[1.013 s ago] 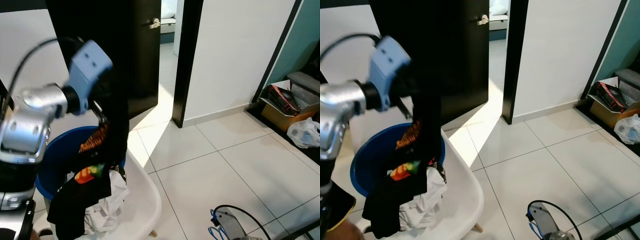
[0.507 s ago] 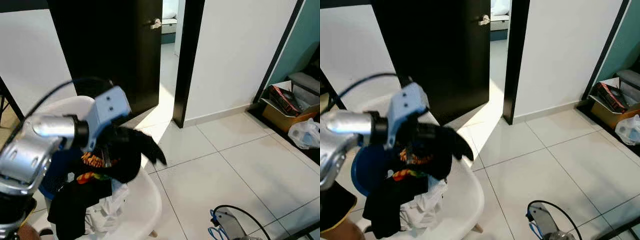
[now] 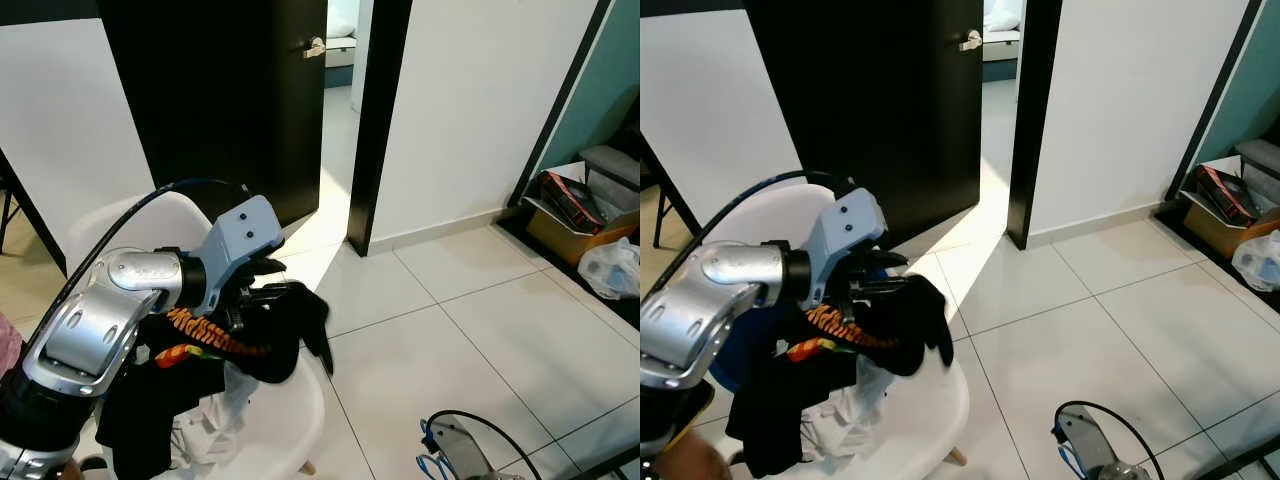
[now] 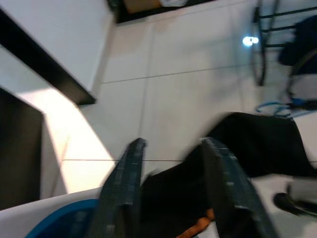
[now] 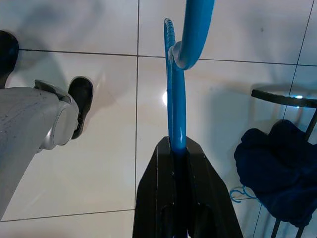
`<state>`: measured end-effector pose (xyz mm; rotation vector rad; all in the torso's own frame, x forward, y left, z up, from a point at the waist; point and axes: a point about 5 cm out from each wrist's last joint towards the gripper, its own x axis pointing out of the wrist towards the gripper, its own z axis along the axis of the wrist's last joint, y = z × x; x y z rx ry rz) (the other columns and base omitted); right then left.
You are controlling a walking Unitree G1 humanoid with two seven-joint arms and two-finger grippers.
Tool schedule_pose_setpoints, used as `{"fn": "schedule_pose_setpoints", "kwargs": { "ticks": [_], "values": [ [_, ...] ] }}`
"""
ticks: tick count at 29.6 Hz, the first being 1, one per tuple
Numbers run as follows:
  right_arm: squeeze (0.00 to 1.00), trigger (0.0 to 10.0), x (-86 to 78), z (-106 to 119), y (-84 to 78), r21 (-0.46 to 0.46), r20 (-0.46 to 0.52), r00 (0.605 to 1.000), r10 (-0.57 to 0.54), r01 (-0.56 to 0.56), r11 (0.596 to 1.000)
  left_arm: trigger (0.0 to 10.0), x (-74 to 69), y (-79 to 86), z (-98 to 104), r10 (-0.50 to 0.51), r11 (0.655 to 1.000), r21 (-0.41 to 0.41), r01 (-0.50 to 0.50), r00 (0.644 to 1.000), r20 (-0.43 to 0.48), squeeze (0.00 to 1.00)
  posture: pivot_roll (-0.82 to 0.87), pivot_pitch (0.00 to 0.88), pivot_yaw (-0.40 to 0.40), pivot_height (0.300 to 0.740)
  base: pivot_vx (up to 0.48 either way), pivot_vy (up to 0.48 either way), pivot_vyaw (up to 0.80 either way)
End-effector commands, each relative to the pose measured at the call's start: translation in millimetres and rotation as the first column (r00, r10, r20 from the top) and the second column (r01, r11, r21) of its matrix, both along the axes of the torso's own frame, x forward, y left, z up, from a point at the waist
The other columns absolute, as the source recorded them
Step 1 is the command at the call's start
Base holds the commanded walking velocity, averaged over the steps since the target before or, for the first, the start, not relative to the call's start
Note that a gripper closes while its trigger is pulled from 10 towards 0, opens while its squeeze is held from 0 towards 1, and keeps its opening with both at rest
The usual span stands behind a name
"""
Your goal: Hang hanger
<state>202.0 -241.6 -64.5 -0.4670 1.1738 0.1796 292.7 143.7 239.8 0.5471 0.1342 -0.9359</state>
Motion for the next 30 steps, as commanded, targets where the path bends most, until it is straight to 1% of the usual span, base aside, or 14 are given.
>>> {"fn": "schedule_pose_setpoints", "kwargs": {
  "ticks": [1,5,12,13,14,18,21,23,24,25,26,27,29,30],
  "values": [
    [0.0,10.0,0.3,0.2,-0.2,-0.002,0.001,1.0,0.004,-0.004,1.0,10.0,4.2,3.2,3.8,0.037,0.999,-0.02,-0.036,0.999,0.025,1.0,-0.03,0.0,-0.028,0.74,0.0,0.0,0.0],
    [0.0,10.0,0.0,0.0,-0.1,0.0,0.003,1.0,0.005,-0.005,1.0,10.0,6.1,5.6,4.8,0.071,0.996,-0.056,-0.069,0.997,0.04,1.0,-0.03,0.0,-0.027,0.74,0.0,0.0,0.0],
    [0.0,10.0,-0.1,-0.5,2.3,0.047,0.028,1.0,-0.008,0.007,0.999,10.0,0.1,3.8,10.9,0.085,0.973,-0.222,-0.07,0.995,0.058,1.0,-0.03,0.0,-0.023,0.74,0.0,0.0,0.0],
    [0.0,10.0,-0.1,-0.5,2.3,0.047,0.028,1.0,-0.008,0.007,0.999,10.0,0.1,3.8,10.9,0.085,0.973,-0.222,-0.07,0.995,0.058,1.0,-0.03,0.0,-0.023,0.74,0.0,0.0,0.0],
    [0.0,10.0,0.0,-0.5,2.4,0.048,0.028,1.0,-0.003,0.002,0.999,10.0,0.1,4.7,11.2,0.098,0.967,-0.242,-0.082,0.993,0.057,0.0,-0.03,0.0,-0.022,0.74,0.0,0.0,0.64],
    [0.0,10.0,0.2,-0.4,2.7,0.049,0.03,1.0,0.002,-0.004,0.999,10.0,0.5,6.9,9.8,0.126,0.959,-0.262,-0.107,0.991,0.054,0.0,-0.03,0.0,-0.022,0.74,0.0,0.0,0.64],
    [0.0,10.0,1.3,0.2,3.3,0.054,0.033,0.999,0.023,-0.024,0.998,10.0,-0.8,15.5,0.2,0.233,0.921,-0.327,-0.21,0.972,0.032,0.0,-0.03,0.0,-0.025,0.74,0.0,0.0,0.8],
    [0.0,10.0,1.3,0.2,3.3,0.054,0.033,0.999,0.023,-0.024,0.998,10.0,-0.8,15.5,0.2,0.233,0.921,-0.327,-0.21,0.972,0.032,0.0,-0.03,0.0,-0.025,0.74,0.0,0.0,0.8],
    [0.0,10.0,1.7,0.5,3.3,0.055,0.034,0.999,0.03,-0.032,0.998,10.0,-1.9,19.3,-4.1,0.279,0.902,-0.349,-0.253,0.96,0.026,0.0,-0.02,0.0,-0.027,0.74,0.0,0.0,0.8],
    [0.0,10.0,1.7,0.5,3.3,0.055,0.034,0.999,0.03,-0.032,0.998,10.0,-1.9,19.3,-4.1,0.279,0.902,-0.349,-0.253,0.96,0.026,0.0,-0.02,0.0,-0.027,0.74,0.0,0.0,0.8],
    [0.0,10.0,2.0,0.7,3.2,0.054,0.034,0.999,0.034,-0.036,0.998,10.0,-1.9,23.1,-7.3,0.335,0.872,-0.384,-0.304,0.942,0.015,0.0,-0.02,0.0,-0.03,0.74,0.0,0.0,0.8],
    [0.0,10.0,2.0,0.7,3.2,0.054,0.034,0.999,0.034,-0.036,0.998,10.0,-1.9,23.1,-7.3,0.335,0.872,-0.384,-0.304,0.942,0.015,0.0,-0.02,0.0,-0.03,0.74,0.0,0.0,0.8],
    [0.0,10.0,2.1,0.8,2.8,0.054,0.036,0.999,0.035,-0.037,0.998,10.0,-7.2,19.3,-8.4,0.387,0.814,-0.467,-0.344,0.922,-0.004,0.0,-0.02,0.0,-0.027,0.74,0.0,0.0,0.8],
    [0.0,10.0,2.1,0.8,2.8,0.054,0.036,0.999,0.035,-0.037,0.998,10.0,-7.2,19.3,-8.4,0.387,0.814,-0.467,-0.344,0.922,-0.004,0.0,-0.02,0.0,-0.027,0.74,0.0,0.0,0.8]
  ]
}}
